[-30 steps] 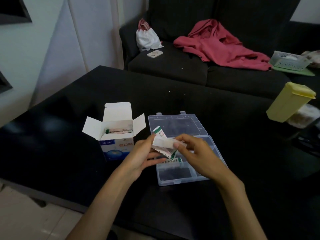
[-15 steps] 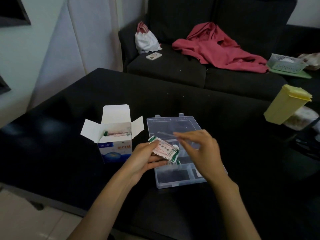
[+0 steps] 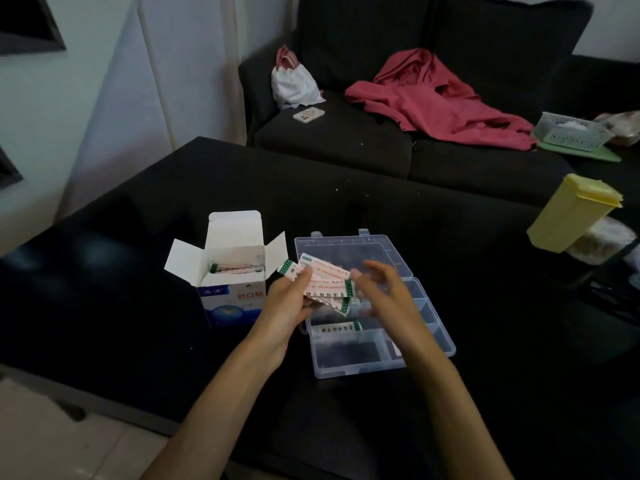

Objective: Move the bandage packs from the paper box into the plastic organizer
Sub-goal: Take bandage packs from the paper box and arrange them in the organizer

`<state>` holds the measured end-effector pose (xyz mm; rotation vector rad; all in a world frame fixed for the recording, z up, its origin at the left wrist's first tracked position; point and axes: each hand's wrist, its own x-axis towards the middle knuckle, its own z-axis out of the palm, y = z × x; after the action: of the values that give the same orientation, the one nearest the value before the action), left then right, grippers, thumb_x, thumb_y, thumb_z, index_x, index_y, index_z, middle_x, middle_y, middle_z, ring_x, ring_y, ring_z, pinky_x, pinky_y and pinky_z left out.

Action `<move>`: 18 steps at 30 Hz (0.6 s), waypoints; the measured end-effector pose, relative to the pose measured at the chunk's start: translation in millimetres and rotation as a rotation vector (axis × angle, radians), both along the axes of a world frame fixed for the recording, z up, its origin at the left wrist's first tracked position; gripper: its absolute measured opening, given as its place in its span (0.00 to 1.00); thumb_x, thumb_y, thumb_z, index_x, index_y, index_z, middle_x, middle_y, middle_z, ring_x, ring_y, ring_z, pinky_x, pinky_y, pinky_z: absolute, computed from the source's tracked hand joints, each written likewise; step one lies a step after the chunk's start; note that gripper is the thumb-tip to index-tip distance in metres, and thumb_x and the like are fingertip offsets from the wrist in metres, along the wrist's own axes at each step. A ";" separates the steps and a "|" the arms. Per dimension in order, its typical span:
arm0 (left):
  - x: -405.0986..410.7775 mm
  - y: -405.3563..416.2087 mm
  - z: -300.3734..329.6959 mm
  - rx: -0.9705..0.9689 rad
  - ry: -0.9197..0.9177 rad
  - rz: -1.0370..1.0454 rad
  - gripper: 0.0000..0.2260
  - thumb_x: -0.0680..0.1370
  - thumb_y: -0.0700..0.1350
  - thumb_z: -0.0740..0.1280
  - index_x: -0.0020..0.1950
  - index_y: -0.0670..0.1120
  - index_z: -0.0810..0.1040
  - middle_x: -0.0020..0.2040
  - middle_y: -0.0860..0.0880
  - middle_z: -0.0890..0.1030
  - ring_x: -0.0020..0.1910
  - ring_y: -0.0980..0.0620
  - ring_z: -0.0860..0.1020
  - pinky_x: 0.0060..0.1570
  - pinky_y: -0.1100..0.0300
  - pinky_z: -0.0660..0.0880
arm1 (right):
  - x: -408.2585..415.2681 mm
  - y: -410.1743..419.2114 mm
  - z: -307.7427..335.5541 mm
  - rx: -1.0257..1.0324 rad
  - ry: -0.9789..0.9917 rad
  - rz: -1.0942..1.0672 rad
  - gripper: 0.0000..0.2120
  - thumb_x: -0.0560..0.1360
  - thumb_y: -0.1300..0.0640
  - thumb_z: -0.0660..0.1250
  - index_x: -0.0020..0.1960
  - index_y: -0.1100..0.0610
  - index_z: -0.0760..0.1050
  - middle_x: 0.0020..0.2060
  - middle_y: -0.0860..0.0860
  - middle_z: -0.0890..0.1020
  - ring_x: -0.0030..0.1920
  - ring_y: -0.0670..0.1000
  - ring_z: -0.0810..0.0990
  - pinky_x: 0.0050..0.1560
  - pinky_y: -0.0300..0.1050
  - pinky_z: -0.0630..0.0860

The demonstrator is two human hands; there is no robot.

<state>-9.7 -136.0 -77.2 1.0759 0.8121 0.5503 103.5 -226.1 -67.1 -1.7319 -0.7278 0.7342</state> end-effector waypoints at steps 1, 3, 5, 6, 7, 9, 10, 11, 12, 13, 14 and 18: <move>0.4 0.0 -0.3 0.022 0.003 -0.003 0.12 0.82 0.48 0.57 0.58 0.46 0.77 0.51 0.48 0.84 0.52 0.54 0.81 0.54 0.59 0.76 | -0.9 0.5 0.9 -0.046 0.133 0.028 0.18 0.78 0.48 0.61 0.66 0.52 0.66 0.54 0.48 0.76 0.48 0.43 0.78 0.40 0.34 0.76; 2.2 -2.1 0.8 0.038 0.004 -0.017 0.13 0.82 0.49 0.56 0.60 0.47 0.77 0.51 0.49 0.84 0.51 0.55 0.81 0.55 0.59 0.74 | -4.0 2.9 0.6 -0.079 0.302 0.068 0.18 0.78 0.49 0.62 0.65 0.54 0.67 0.53 0.53 0.80 0.46 0.48 0.82 0.40 0.38 0.77; 5.3 -5.4 1.5 0.052 0.024 -0.022 0.14 0.83 0.50 0.55 0.60 0.47 0.76 0.51 0.49 0.83 0.51 0.56 0.80 0.54 0.60 0.74 | -8.1 5.3 0.7 -0.046 0.352 0.073 0.15 0.79 0.53 0.62 0.63 0.56 0.69 0.50 0.53 0.82 0.41 0.47 0.82 0.38 0.38 0.77; 6.6 -7.1 1.8 0.069 0.040 -0.017 0.13 0.83 0.51 0.54 0.60 0.48 0.75 0.51 0.50 0.82 0.50 0.57 0.80 0.51 0.62 0.74 | -10.5 6.3 0.7 -0.025 0.348 0.073 0.13 0.80 0.54 0.61 0.62 0.57 0.70 0.47 0.53 0.82 0.39 0.46 0.80 0.38 0.37 0.76; 7.8 -8.0 0.9 0.109 0.060 -0.005 0.13 0.83 0.52 0.54 0.59 0.50 0.74 0.50 0.52 0.81 0.48 0.59 0.79 0.46 0.66 0.74 | -12.2 7.1 0.3 -0.009 0.332 0.071 0.12 0.80 0.56 0.60 0.62 0.58 0.71 0.46 0.52 0.82 0.37 0.45 0.78 0.37 0.37 0.75; 9.2 -8.8 0.1 0.209 0.078 0.042 0.12 0.82 0.54 0.54 0.58 0.51 0.72 0.49 0.54 0.80 0.45 0.61 0.78 0.40 0.69 0.73 | -12.8 7.0 0.9 0.005 0.293 0.062 0.10 0.80 0.58 0.59 0.61 0.58 0.71 0.44 0.52 0.81 0.35 0.43 0.77 0.38 0.36 0.75; 9.7 -8.1 -0.3 0.255 0.068 0.076 0.13 0.81 0.54 0.55 0.60 0.50 0.72 0.51 0.54 0.79 0.46 0.60 0.78 0.40 0.68 0.75 | -12.5 6.3 2.1 0.009 0.287 0.065 0.10 0.81 0.58 0.59 0.60 0.57 0.72 0.43 0.52 0.82 0.35 0.43 0.77 0.37 0.35 0.75; 10.3 -6.7 -0.9 0.304 0.051 0.114 0.13 0.81 0.54 0.56 0.61 0.51 0.71 0.53 0.53 0.79 0.46 0.59 0.79 0.41 0.67 0.78 | -11.2 5.5 2.5 0.011 0.293 0.072 0.09 0.81 0.59 0.59 0.59 0.57 0.73 0.43 0.51 0.82 0.35 0.42 0.78 0.37 0.35 0.75; 10.5 -5.6 0.1 0.357 0.035 0.144 0.11 0.81 0.53 0.57 0.60 0.51 0.71 0.53 0.53 0.78 0.45 0.60 0.79 0.41 0.66 0.79 | -10.3 4.5 3.5 0.010 0.304 0.081 0.09 0.80 0.59 0.59 0.59 0.57 0.73 0.43 0.51 0.82 0.36 0.42 0.78 0.37 0.34 0.75; 10.3 -4.6 0.7 0.403 0.024 0.162 0.10 0.81 0.52 0.56 0.59 0.52 0.71 0.51 0.54 0.77 0.43 0.61 0.79 0.39 0.67 0.79 | -9.8 3.3 4.4 0.007 0.313 0.089 0.09 0.80 0.59 0.60 0.58 0.57 0.73 0.45 0.51 0.83 0.39 0.43 0.79 0.38 0.34 0.76; 10.5 -4.1 1.7 0.426 0.006 0.174 0.09 0.81 0.52 0.56 0.56 0.52 0.72 0.48 0.55 0.77 0.40 0.63 0.80 0.38 0.69 0.78 | -9.7 2.8 5.4 0.003 0.318 0.094 0.09 0.80 0.59 0.60 0.58 0.57 0.74 0.46 0.52 0.83 0.41 0.44 0.80 0.38 0.35 0.76; 13.3 -4.4 -4.8 0.496 0.066 0.242 0.20 0.81 0.55 0.53 0.50 0.43 0.78 0.43 0.48 0.82 0.38 0.60 0.82 0.33 0.71 0.75 | -15.5 6.7 6.3 0.029 0.334 0.096 0.08 0.80 0.60 0.59 0.57 0.58 0.73 0.44 0.52 0.82 0.36 0.45 0.77 0.36 0.36 0.74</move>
<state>3.6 -140.4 -82.1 1.4630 0.8937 0.9587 88.0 -219.4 -60.8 -1.5056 -0.5895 1.0440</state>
